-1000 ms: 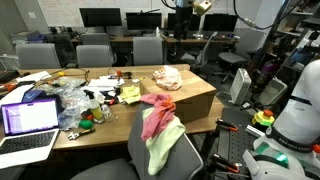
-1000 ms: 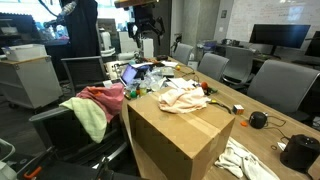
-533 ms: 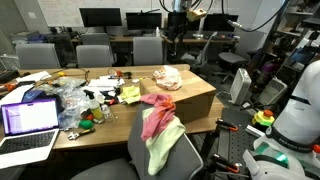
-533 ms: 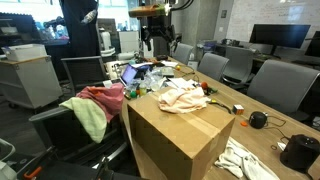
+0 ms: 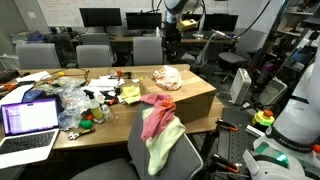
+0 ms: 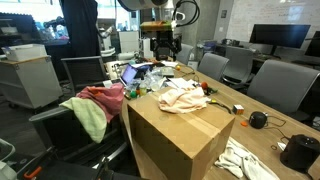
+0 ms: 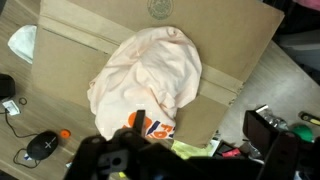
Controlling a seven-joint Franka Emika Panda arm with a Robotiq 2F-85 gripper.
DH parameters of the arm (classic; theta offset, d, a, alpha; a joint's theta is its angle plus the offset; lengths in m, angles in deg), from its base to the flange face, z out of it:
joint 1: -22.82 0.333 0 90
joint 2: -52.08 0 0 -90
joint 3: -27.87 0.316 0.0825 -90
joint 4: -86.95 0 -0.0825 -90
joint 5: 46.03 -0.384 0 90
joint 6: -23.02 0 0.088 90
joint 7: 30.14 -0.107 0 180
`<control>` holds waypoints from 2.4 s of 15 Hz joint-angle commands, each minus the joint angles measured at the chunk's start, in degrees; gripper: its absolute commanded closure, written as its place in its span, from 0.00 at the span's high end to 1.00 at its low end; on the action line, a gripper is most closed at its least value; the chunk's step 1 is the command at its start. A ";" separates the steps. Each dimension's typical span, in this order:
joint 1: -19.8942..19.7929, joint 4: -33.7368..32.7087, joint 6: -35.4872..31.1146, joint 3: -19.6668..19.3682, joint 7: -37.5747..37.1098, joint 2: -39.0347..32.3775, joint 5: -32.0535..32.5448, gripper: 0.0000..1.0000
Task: Put the green towel, the pink shirt and the peach shirt on the backrest of the chair respectively
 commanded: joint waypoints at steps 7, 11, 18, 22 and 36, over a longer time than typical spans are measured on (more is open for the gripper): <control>-5.31 -12.05 3.15 1.04 1.36 -14.31 -7.37 1.00; -7.03 -15.55 4.01 2.00 2.25 -18.84 -10.32 1.00; -8.98 -19.63 6.69 3.56 2.44 -26.41 -12.74 1.00; -10.19 -19.09 7.62 4.19 2.60 -28.82 -14.13 1.00; -12.75 -17.83 8.10 4.91 4.84 -29.47 -17.27 0.48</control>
